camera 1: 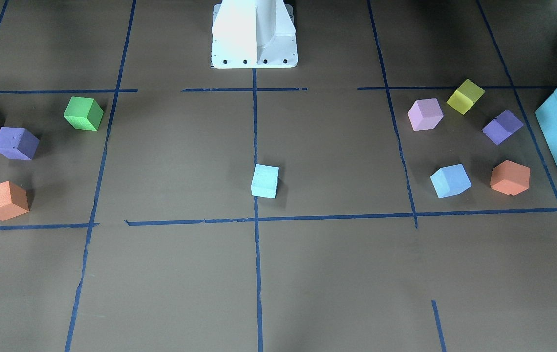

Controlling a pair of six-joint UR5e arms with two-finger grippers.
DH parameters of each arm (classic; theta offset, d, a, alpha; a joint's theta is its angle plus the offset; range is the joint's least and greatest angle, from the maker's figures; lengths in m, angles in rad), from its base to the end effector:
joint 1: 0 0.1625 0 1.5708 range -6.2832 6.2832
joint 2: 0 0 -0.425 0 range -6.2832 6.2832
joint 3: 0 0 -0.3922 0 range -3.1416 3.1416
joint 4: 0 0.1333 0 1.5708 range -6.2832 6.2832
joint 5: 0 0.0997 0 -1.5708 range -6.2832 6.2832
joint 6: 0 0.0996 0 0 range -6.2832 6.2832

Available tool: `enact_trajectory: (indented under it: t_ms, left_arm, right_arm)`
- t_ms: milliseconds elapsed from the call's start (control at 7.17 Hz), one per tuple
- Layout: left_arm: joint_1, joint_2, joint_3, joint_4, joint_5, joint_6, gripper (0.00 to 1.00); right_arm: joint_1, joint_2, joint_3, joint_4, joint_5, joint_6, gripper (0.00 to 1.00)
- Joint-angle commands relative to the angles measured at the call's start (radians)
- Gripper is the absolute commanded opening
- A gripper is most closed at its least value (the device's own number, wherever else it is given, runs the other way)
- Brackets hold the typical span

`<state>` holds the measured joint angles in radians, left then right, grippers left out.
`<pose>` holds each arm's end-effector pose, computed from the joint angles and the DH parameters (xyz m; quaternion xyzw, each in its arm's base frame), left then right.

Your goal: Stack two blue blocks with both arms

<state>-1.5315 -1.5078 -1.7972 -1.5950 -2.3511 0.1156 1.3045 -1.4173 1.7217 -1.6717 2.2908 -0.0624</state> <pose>-0.0447 -0.4735 0.5738 0.1010 0.3751 0.1068 0.9153 -0.0800 -0.5503 0.5181 0.0589 -0.3583 -0.1876 0.9127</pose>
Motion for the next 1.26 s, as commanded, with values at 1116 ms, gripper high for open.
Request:
enact_trajectory:
  t_ms: [1116]
  left_arm:
    - [0.477, -0.150, 0.076, -0.339, 0.149, -0.909, 1.00]
  right_arm:
    - [0.225, -0.279, 0.075, 0.003, 0.107, -0.220, 1.00]
